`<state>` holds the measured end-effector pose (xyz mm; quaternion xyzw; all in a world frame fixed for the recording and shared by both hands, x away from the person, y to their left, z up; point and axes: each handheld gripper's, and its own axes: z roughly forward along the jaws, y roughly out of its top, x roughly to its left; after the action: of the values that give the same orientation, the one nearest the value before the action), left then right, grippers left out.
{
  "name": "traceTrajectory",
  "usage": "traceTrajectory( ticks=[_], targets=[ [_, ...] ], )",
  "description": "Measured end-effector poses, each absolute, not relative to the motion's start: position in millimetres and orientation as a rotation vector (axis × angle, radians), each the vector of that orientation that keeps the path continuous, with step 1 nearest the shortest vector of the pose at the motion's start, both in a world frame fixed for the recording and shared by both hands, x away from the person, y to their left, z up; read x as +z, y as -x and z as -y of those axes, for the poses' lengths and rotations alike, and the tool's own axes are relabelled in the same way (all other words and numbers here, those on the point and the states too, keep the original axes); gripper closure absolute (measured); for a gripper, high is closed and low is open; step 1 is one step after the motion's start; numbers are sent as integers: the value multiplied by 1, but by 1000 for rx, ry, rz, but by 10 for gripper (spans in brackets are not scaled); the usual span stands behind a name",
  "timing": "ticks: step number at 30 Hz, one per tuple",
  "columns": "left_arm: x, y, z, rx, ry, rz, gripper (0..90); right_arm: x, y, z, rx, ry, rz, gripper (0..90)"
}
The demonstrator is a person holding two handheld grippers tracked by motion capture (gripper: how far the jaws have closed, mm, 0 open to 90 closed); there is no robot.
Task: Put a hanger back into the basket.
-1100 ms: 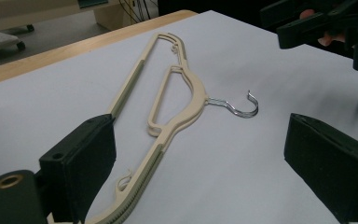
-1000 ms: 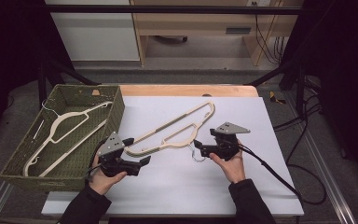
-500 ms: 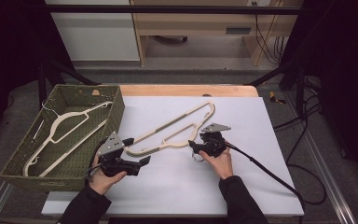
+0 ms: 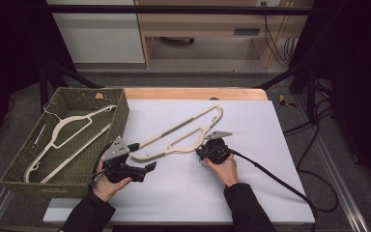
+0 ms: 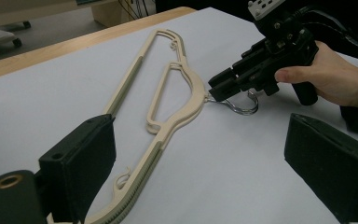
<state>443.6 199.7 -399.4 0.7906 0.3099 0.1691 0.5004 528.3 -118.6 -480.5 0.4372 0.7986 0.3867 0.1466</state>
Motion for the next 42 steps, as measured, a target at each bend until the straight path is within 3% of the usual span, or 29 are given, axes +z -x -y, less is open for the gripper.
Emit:
traceTrajectory(
  ticks=[12,26,42],
  targets=[
    [-401,-444,-198,406,-1920,-748,88,-483,-525,115,1113,-1255,-2336,881],
    [-402,-445,-193,409,-1939,-745,95,-474,-524,116,1153,-1310,-2299,889],
    [-408,-470,-144,401,-2064,-706,109,-459,-520,121,1142,-1258,-2260,889]
  ],
)
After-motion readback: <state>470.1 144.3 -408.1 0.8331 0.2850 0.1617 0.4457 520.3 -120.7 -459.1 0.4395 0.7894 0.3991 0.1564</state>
